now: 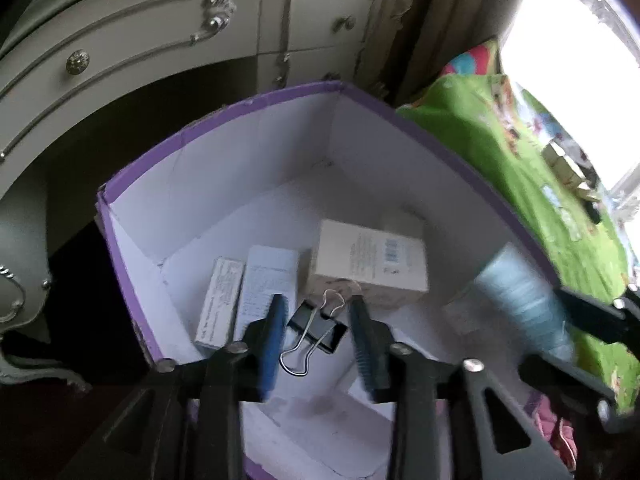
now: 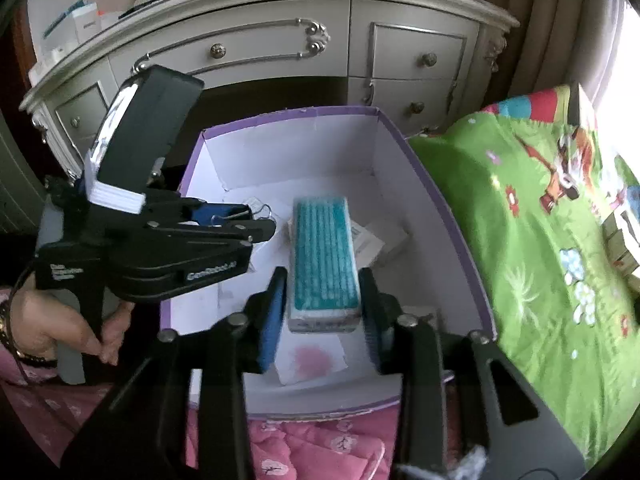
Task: Organize rigid objects
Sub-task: 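Open both tools to drop the clip and teal box into the bin, then move both open tools back over the bedspread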
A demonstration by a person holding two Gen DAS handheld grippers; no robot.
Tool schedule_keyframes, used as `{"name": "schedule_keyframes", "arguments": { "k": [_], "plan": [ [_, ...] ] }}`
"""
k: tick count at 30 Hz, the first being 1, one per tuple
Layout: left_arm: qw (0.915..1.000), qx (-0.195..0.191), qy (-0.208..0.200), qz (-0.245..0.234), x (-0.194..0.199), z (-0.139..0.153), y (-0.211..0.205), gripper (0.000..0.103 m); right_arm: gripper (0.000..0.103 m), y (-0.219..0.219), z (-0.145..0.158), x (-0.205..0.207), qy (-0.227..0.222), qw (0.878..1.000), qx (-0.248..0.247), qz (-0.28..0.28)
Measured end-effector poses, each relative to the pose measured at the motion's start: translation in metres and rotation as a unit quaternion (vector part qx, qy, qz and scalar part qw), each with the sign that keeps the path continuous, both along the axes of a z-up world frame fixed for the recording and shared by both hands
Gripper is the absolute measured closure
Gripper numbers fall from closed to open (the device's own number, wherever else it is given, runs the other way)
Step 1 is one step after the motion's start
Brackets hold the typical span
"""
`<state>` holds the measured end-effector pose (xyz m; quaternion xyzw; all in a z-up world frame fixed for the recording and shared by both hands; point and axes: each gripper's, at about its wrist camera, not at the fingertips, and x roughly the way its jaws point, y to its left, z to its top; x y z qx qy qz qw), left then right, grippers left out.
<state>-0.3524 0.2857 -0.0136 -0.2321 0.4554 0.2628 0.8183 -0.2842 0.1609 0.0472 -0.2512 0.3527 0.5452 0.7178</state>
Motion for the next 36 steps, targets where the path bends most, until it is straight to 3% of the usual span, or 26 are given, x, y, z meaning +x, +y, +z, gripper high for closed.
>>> {"name": "schedule_keyframes", "arguments": {
  "k": [1, 2, 3, 8, 14, 17, 21, 24, 28, 31, 33, 36],
  "plan": [
    [0.9999, 0.003, 0.008, 0.007, 0.001, -0.001, 0.001, 0.036, 0.046, -0.002, 0.001, 0.002, 0.004, 1.000, 0.004, -0.003],
    [0.9997, 0.009, 0.014, 0.017, 0.001, 0.000, 0.002, 0.017, 0.037, -0.004, 0.002, 0.003, 0.004, 1.000, 0.008, -0.006],
    [0.9995, 0.014, 0.015, 0.023, 0.001, 0.001, 0.002, 0.015, 0.032, -0.008, 0.005, 0.007, 0.004, 1.000, 0.017, -0.015],
    [0.9988, 0.038, 0.024, 0.021, 0.010, 0.010, -0.006, 0.015, 0.027, -0.037, 0.020, 0.030, 0.007, 0.997, 0.046, -0.062],
    [0.9967, 0.062, 0.035, -0.039, 0.046, 0.018, -0.040, 0.015, 0.019, -0.104, 0.027, 0.097, 0.018, 0.978, 0.069, -0.195],
    [0.9945, 0.057, 0.004, -0.088, 0.072, 0.030, -0.064, 0.015, 0.018, -0.151, 0.019, 0.137, 0.033, 0.958, 0.070, -0.276],
    [0.9817, 0.063, -0.019, -0.179, 0.132, 0.041, -0.111, 0.012, 0.018, -0.218, -0.005, 0.196, 0.054, 0.918, 0.045, -0.390],
    [0.9701, 0.045, -0.040, -0.235, 0.188, 0.040, -0.147, 0.012, 0.018, -0.247, -0.015, 0.233, 0.049, 0.902, 0.025, -0.427],
    [0.9589, 0.068, -0.058, -0.269, 0.249, 0.033, -0.187, 0.012, 0.017, -0.274, -0.028, 0.286, 0.083, 0.879, 0.036, -0.468],
    [0.9533, 0.084, -0.048, -0.286, 0.285, 0.017, -0.210, 0.012, 0.015, -0.271, -0.031, 0.316, 0.055, 0.877, 0.027, -0.477],
    [0.9527, 0.096, -0.033, -0.287, 0.299, 0.009, -0.215, 0.006, 0.009, -0.262, -0.033, 0.335, 0.038, 0.880, 0.004, -0.474],
    [0.9515, 0.082, -0.027, -0.295, 0.310, 0.009, -0.216, 0.000, 0.007, -0.244, -0.037, 0.370, 0.018, 0.882, -0.021, -0.471]
  ]
}}
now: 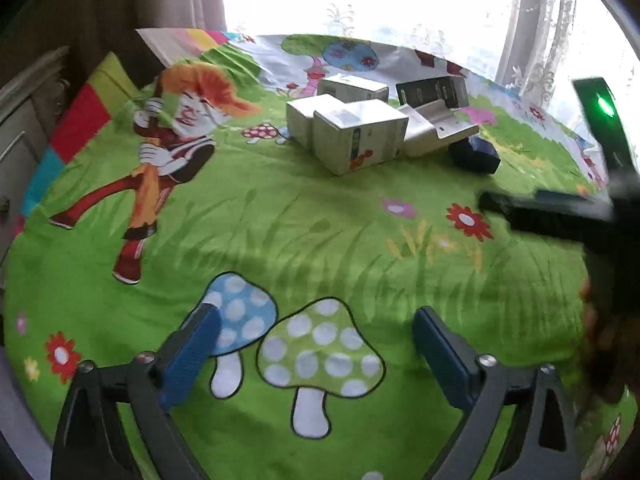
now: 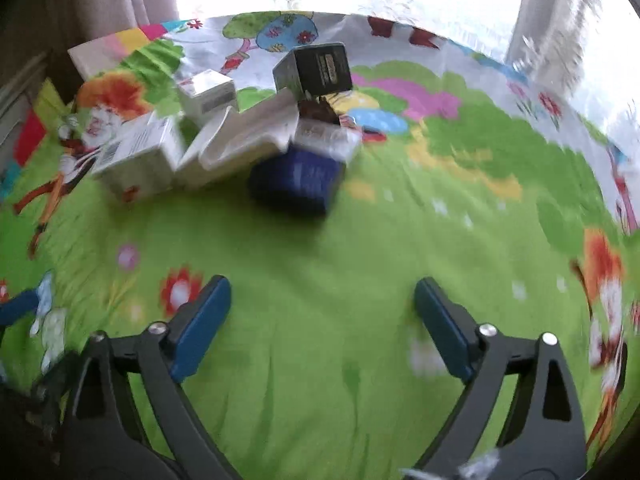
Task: Organize rigid objects
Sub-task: 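Move both open tools back over the bedspread, then grasp the navy blue box with the right tool while the left grasps the white plastic tray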
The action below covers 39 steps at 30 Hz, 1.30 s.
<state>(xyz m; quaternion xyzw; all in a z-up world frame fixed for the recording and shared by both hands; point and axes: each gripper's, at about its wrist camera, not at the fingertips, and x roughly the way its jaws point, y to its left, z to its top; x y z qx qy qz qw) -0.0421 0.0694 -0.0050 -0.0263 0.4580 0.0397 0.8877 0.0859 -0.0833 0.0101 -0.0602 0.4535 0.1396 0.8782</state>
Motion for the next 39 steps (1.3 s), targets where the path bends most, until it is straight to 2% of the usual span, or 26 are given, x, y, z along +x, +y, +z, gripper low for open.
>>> {"name": "schedule_keyframes", "arguments": {
  "k": [7, 8, 9, 12, 13, 15, 20, 22, 25, 27, 30, 31, 32, 34, 37, 38, 39],
  "plan": [
    [1.0000, -0.001, -0.002, -0.002, -0.002, 0.005, -0.001, 0.000, 0.007, 0.010, -0.004, 0.048, 0.007, 0.999, -0.003, -0.047],
    [1.0000, -0.002, -0.002, -0.003, 0.000, -0.001, -0.002, 0.000, 0.020, 0.008, -0.004, 0.049, 0.007, 0.998, -0.002, -0.055],
    [1.0000, -0.002, -0.002, -0.004, 0.001, -0.001, -0.002, 0.000, 0.050, 0.003, 0.000, 0.042, 0.001, 0.998, -0.001, -0.066],
    [1.0000, -0.002, -0.003, -0.004, 0.001, 0.000, -0.001, 0.000, 0.049, -0.019, 0.002, 0.005, -0.013, 0.998, 0.030, -0.047],
    [1.0000, -0.002, -0.003, -0.004, 0.000, 0.000, -0.001, 0.000, 0.049, -0.029, 0.001, -0.011, -0.021, 0.999, 0.025, -0.043],
    [1.0000, -0.002, -0.003, -0.003, 0.000, 0.000, -0.001, 0.000, 0.049, -0.051, 0.002, -0.032, -0.017, 0.998, 0.043, -0.037],
    [1.0000, 0.002, 0.002, 0.001, 0.009, 0.000, -0.007, 0.000, 0.049, -0.105, 0.002, -0.097, -0.022, 0.999, 0.004, -0.025],
    [0.9997, 0.005, 0.008, -0.021, 0.027, 0.001, -0.018, 0.000, 0.049, -0.117, 0.001, -0.114, -0.028, 0.999, 0.001, -0.024],
    [0.9973, 0.033, 0.027, -0.059, 0.063, 0.005, -0.043, 0.000, 0.049, -0.120, 0.002, -0.117, -0.028, 0.999, 0.002, -0.025],
    [0.9892, 0.067, 0.019, -0.129, 0.092, 0.013, -0.067, 0.000, 0.049, -0.122, 0.001, -0.117, -0.028, 0.999, 0.004, -0.026],
    [0.9665, 0.107, 0.008, -0.233, 0.127, 0.023, -0.090, 0.000, 0.049, -0.123, 0.001, -0.119, -0.027, 0.999, 0.007, -0.029],
    [0.9611, 0.114, 0.011, -0.251, 0.134, 0.024, -0.094, 0.000, 0.049, -0.123, 0.002, -0.118, -0.026, 0.999, 0.009, -0.029],
    [0.9528, 0.129, 0.015, -0.274, 0.144, 0.025, -0.099, 0.000, 0.049, -0.119, 0.003, -0.118, -0.026, 0.999, 0.010, -0.030],
    [0.9298, 0.176, 0.028, -0.322, 0.162, 0.022, -0.111, 0.000, 0.049, -0.119, 0.003, -0.117, -0.026, 0.999, 0.009, -0.031],
    [0.8957, 0.253, 0.040, -0.364, 0.172, 0.008, -0.125, 0.000, 0.049, -0.120, 0.002, -0.117, -0.025, 0.999, 0.010, -0.031],
    [0.8881, 0.251, 0.030, -0.384, 0.173, 0.010, -0.127, 0.000, 0.049, -0.120, 0.002, -0.117, -0.025, 0.999, 0.011, -0.031],
    [0.8866, 0.251, 0.036, -0.387, 0.175, 0.009, -0.128, 0.000, 0.048, -0.121, 0.002, -0.118, -0.025, 0.999, 0.011, -0.031]
  ]
}}
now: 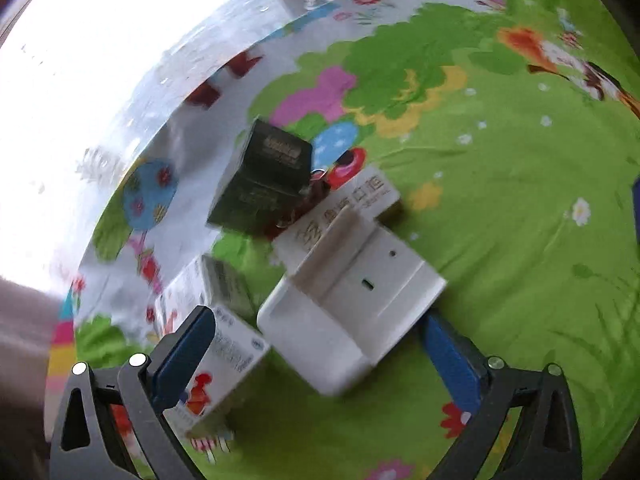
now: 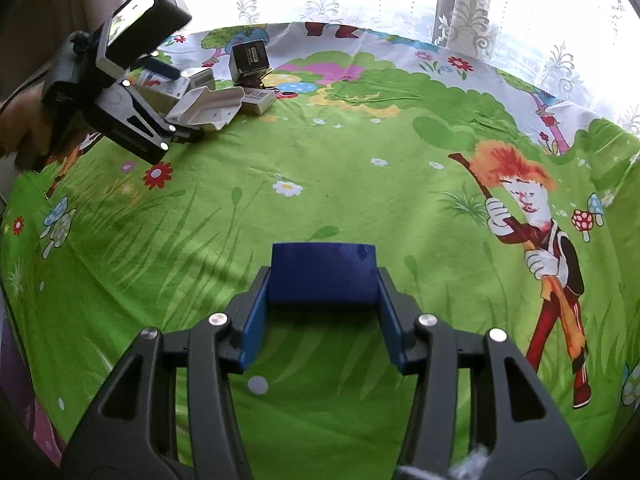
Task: Organize rigid objects
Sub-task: 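Grasp the navy blue box with the right tool while the left grasps the white plastic tray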
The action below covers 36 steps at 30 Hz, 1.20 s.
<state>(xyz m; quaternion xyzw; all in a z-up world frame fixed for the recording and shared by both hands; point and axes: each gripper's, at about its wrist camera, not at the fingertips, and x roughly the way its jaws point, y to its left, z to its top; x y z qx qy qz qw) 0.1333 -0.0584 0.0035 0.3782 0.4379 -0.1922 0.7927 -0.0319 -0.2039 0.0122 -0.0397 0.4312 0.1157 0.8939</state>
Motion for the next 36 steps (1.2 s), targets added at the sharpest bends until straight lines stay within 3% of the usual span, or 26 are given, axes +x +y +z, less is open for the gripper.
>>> {"name": "schedule_keyframes", "arguments": {
  "k": [2, 3, 4, 6, 7, 9, 11, 14, 15, 16, 17, 18, 21, 24, 25, 26, 27, 28, 29, 30, 31, 32, 33, 34, 35, 36],
  "plan": [
    [0.9990, -0.029, 0.023, 0.023, 0.004, 0.001, 0.004, 0.009, 0.048, 0.000, 0.000, 0.001, 0.000, 1.000, 0.000, 0.001],
    [0.9973, -0.054, 0.039, 0.030, 0.002, 0.002, 0.006, 0.031, 0.048, 0.000, 0.000, 0.001, 0.000, 1.000, 0.001, 0.001],
    [0.9950, -0.078, 0.043, 0.046, -0.002, 0.004, 0.010, 0.036, 0.048, 0.000, 0.000, 0.001, 0.001, 1.000, 0.002, 0.001],
    [0.9937, -0.077, 0.030, 0.076, -0.014, 0.003, 0.012, 0.067, 0.048, -0.001, 0.001, 0.001, 0.001, 1.000, 0.005, 0.000],
    [0.9864, -0.121, 0.056, 0.096, -0.028, 0.004, 0.018, 0.084, 0.048, -0.002, 0.001, 0.001, 0.001, 1.000, 0.006, 0.000],
    [0.9708, -0.178, 0.080, 0.139, -0.054, 0.004, 0.029, 0.094, 0.048, -0.002, 0.001, 0.001, 0.001, 1.000, 0.007, -0.001],
    [0.9551, -0.221, 0.097, 0.171, -0.085, 0.004, 0.036, 0.094, 0.048, -0.002, 0.000, 0.001, 0.001, 1.000, 0.007, -0.001],
    [0.9365, -0.287, 0.127, 0.157, -0.121, 0.005, 0.039, 0.089, 0.048, 0.000, 0.000, 0.001, 0.001, 1.000, 0.003, -0.001],
    [0.9386, -0.287, 0.118, 0.152, -0.128, 0.005, 0.038, 0.080, 0.048, 0.000, 0.000, 0.001, 0.001, 1.000, 0.003, -0.001],
    [0.9432, -0.279, 0.104, 0.148, -0.131, 0.004, 0.035, 0.058, 0.048, 0.000, 0.000, 0.001, 0.001, 1.000, 0.003, -0.001],
    [0.9501, -0.264, 0.082, 0.146, -0.132, 0.003, 0.036, 0.043, 0.048, 0.000, 0.000, 0.001, 0.001, 1.000, 0.003, -0.001],
    [0.9555, -0.248, 0.058, 0.150, -0.129, 0.001, 0.036, 0.020, 0.048, 0.000, 0.000, 0.001, 0.000, 1.000, 0.002, -0.001],
    [0.9630, -0.229, 0.008, 0.141, -0.117, 0.003, 0.033, 0.016, 0.048, 0.000, 0.000, 0.001, 0.000, 1.000, 0.002, -0.001],
    [0.9828, -0.167, -0.015, 0.077, -0.102, 0.006, 0.011, 0.016, 0.048, 0.000, 0.000, 0.001, 0.000, 1.000, 0.002, -0.001],
    [0.9875, -0.148, -0.006, 0.054, -0.099, 0.007, 0.005, 0.016, 0.048, 0.000, 0.000, 0.001, 0.000, 1.000, 0.002, 0.000],
    [0.9888, -0.139, 0.032, 0.045, -0.087, 0.007, 0.001, 0.016, 0.048, 0.000, 0.000, 0.000, 0.000, 1.000, 0.002, 0.000],
    [0.9838, -0.158, 0.058, 0.060, -0.080, 0.009, 0.006, 0.016, 0.048, 0.000, 0.000, 0.001, 0.001, 1.000, 0.003, 0.000],
    [0.9717, -0.201, 0.086, 0.090, -0.071, 0.013, 0.013, 0.016, 0.047, 0.000, 0.000, 0.001, 0.001, 1.000, 0.005, 0.001],
    [0.9426, -0.275, 0.124, 0.144, -0.063, 0.020, 0.029, 0.016, 0.046, -0.001, 0.000, 0.001, 0.001, 1.000, 0.007, 0.001],
    [0.9185, -0.322, 0.138, 0.184, -0.059, 0.025, 0.038, 0.016, 0.045, -0.001, 0.000, 0.001, 0.002, 1.000, 0.010, 0.003],
    [0.8816, -0.384, 0.130, 0.241, -0.058, 0.033, 0.050, 0.016, 0.045, -0.001, 0.000, 0.002, 0.003, 1.000, 0.012, 0.004],
    [0.8566, -0.419, 0.104, 0.283, -0.061, 0.039, 0.054, 0.016, 0.044, -0.002, 0.000, 0.001, 0.003, 1.000, 0.013, 0.005],
    [0.8383, -0.438, 0.079, 0.315, -0.064, 0.044, 0.057, 0.015, 0.044, -0.002, 0.000, 0.001, 0.003, 1.000, 0.015, 0.005],
    [0.8227, -0.446, 0.054, 0.348, -0.064, 0.048, 0.055, 0.007, 0.044, -0.002, 0.000, 0.001, 0.003, 1.000, 0.015, 0.006],
    [0.8122, -0.436, 0.037, 0.386, -0.059, 0.048, 0.048, 0.002, 0.044, -0.002, 0.000, 0.001, 0.003, 1.000, 0.014, 0.006],
    [0.8075, -0.411, 0.033, 0.422, -0.052, 0.045, 0.039, 0.000, 0.044, -0.002, 0.000, 0.001, 0.003, 1.000, 0.014, 0.006]
  ]
}}
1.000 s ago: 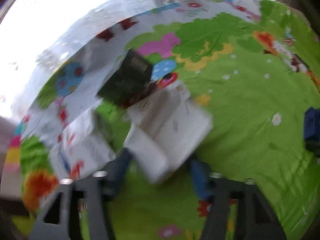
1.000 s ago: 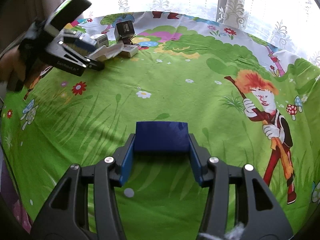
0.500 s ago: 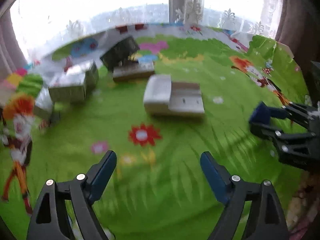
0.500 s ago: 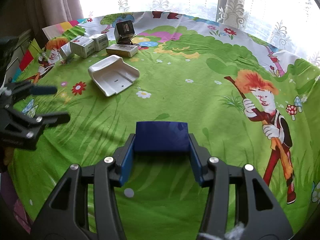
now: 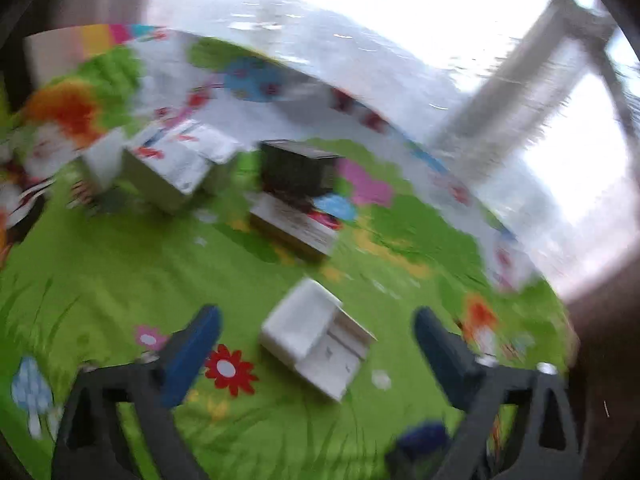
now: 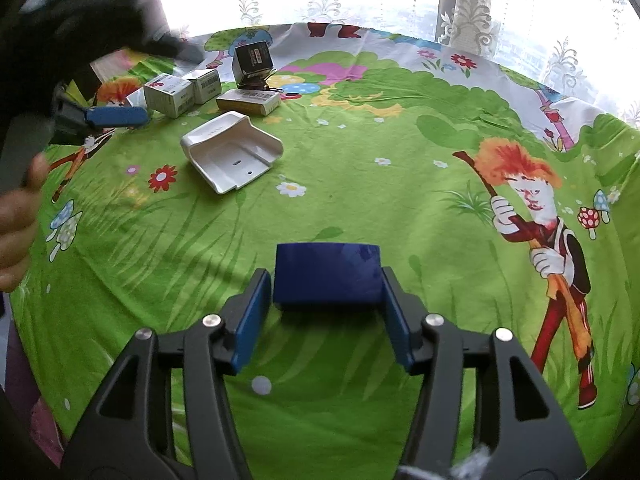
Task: Organize rigid objects
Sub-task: 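Grasp the navy blue box with the right tool while the left grasps the white plastic tray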
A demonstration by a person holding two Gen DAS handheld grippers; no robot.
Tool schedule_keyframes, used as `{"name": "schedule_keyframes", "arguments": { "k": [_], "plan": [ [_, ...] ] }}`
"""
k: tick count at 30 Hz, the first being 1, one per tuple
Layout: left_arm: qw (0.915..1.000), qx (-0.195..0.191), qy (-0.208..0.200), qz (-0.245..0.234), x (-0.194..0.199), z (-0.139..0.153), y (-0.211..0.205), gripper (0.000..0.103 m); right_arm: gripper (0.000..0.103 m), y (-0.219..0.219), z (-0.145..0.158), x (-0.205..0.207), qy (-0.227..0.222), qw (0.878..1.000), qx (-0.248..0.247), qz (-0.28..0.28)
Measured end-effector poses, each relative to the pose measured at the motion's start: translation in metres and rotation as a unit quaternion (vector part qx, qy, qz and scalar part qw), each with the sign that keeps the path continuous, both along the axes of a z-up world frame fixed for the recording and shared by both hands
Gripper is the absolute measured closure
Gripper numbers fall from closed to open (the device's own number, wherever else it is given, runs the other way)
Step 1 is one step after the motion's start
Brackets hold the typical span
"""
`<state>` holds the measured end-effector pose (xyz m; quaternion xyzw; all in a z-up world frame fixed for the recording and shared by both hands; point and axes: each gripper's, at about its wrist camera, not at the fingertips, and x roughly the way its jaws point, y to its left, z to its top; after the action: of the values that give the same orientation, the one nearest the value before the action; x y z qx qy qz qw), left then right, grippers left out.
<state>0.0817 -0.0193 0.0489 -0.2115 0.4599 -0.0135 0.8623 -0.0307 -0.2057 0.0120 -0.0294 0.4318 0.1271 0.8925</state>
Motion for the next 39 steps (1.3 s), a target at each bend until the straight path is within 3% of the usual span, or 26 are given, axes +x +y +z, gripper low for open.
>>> {"name": "schedule_keyframes", "arguments": {
  "k": [3, 6, 9, 11, 16, 22, 24, 25, 28, 30, 32, 33, 34, 35, 37, 39],
  "plan": [
    [0.9981, 0.017, 0.045, 0.039, 0.028, -0.015, -0.025, 0.000, 0.044, 0.000, 0.000, 0.000, 0.000, 1.000, -0.003, 0.000],
    [0.9922, 0.077, 0.065, 0.072, 0.044, -0.026, -0.041, 0.000, 0.044, 0.000, 0.000, 0.000, 0.000, 1.000, -0.003, 0.000],
    [0.9818, 0.135, 0.125, 0.049, 0.048, -0.052, -0.052, 0.000, 0.044, -0.001, 0.000, 0.000, 0.000, 1.000, 0.003, 0.000],
    [0.9799, 0.164, 0.108, 0.036, 0.030, -0.055, -0.048, 0.000, 0.043, -0.003, 0.000, 0.000, 0.001, 1.000, 0.009, -0.001],
    [0.9824, 0.164, 0.084, 0.027, -0.026, -0.055, -0.003, 0.001, 0.043, -0.009, 0.001, 0.001, 0.003, 0.999, 0.036, -0.003],
    [0.9857, 0.132, 0.060, -0.085, -0.042, -0.049, 0.025, 0.001, 0.043, -0.004, 0.001, 0.000, 0.002, 1.000, 0.021, -0.005],
    [0.9801, 0.147, 0.051, -0.124, -0.029, -0.044, 0.013, 0.001, 0.043, -0.003, 0.001, 0.000, 0.001, 1.000, 0.014, -0.005],
    [0.9747, 0.166, 0.043, -0.144, -0.022, -0.042, 0.006, 0.001, 0.043, -0.002, 0.001, 0.000, 0.001, 1.000, 0.011, -0.005],
    [0.9337, 0.273, 0.012, -0.231, -0.002, -0.042, -0.023, 0.001, 0.043, -0.001, 0.001, -0.001, 0.000, 1.000, 0.002, -0.005],
    [0.8839, 0.340, -0.026, -0.320, -0.002, -0.045, -0.041, 0.000, 0.043, -0.001, 0.001, -0.001, -0.001, 1.000, -0.001, -0.004],
    [0.8447, 0.377, -0.058, -0.376, -0.007, -0.042, -0.044, 0.000, 0.043, -0.001, 0.000, -0.001, -0.001, 1.000, -0.001, -0.003],
    [0.8351, 0.378, -0.062, -0.395, -0.005, -0.041, -0.045, 0.000, 0.042, -0.001, 0.000, 0.000, 0.000, 1.000, 0.000, -0.003],
    [0.8338, 0.374, -0.057, -0.403, -0.001, -0.041, -0.044, 0.000, 0.041, 0.000, 0.000, -0.001, 0.000, 1.000, 0.000, -0.002],
    [0.8414, 0.356, -0.046, -0.404, 0.005, -0.040, -0.042, 0.000, 0.041, 0.000, 0.000, 0.000, 0.000, 1.000, 0.001, -0.001],
    [0.8680, 0.296, -0.013, -0.399, 0.017, -0.042, -0.035, 0.000, 0.040, 0.000, 0.000, 0.000, 0.001, 1.000, 0.002, 0.000],
    [0.8979, 0.209, 0.016, -0.387, 0.019, -0.046, -0.025, 0.000, 0.040, 0.000, 0.000, -0.001, 0.000, 1.000, 0.003, 0.000]
  ]
}}
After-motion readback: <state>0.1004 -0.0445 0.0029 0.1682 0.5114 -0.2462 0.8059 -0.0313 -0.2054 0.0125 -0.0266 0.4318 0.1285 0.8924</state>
